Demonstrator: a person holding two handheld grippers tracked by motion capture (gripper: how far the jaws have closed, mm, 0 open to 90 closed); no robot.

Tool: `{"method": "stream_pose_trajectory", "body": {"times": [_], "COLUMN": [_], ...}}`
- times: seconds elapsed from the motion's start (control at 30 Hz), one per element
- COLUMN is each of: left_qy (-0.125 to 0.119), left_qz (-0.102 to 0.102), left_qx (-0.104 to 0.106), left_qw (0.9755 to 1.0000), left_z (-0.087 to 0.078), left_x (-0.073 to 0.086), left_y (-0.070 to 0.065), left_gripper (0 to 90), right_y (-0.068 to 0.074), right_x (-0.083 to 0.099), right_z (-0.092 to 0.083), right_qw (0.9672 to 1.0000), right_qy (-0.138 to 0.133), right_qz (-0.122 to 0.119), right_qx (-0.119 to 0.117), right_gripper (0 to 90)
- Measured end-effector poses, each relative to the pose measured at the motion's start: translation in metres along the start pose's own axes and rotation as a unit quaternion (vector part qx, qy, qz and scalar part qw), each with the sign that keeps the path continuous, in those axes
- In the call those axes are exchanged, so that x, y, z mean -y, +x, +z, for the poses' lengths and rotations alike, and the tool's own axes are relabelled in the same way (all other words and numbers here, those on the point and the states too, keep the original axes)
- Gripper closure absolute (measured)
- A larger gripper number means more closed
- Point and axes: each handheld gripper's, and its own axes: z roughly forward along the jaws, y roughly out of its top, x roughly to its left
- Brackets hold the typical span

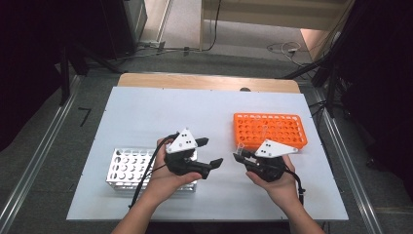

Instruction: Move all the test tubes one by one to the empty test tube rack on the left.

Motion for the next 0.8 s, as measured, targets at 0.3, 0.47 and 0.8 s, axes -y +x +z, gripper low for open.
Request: {"method": "stream_pose_trajectory", "body": {"times": [0.3, 0.47, 0.8], "left_qy": [0.019, 0.024, 0.038], "left_qz": [0.006, 0.010, 0.022], "left_qx": [0.004, 0.011, 0.004], "left_qw": [0.9998, 0.9996, 0.9990], "left_z": [0.010, 0.013, 0.018], "left_x": [-0.001, 0.001, 0.003], "left_y": [-0.009, -0.011, -0.014], "left_gripper": [41.6, 52.5, 71.5], "right_y": [0.020, 0.030, 0.038], "right_x": [-0.003, -0.004, -0.005], "right_z": [0.014, 0.022, 0.025], "right_qw": [0.9990, 0.9975, 0.9958], "right_qy": [0.021, 0.032, 0.040], "right_qz": [-0.039, -0.062, -0.082], "right_qx": [-0.005, -0.007, -0.011], "right_gripper": [74.2, 74.2, 74.2]}}
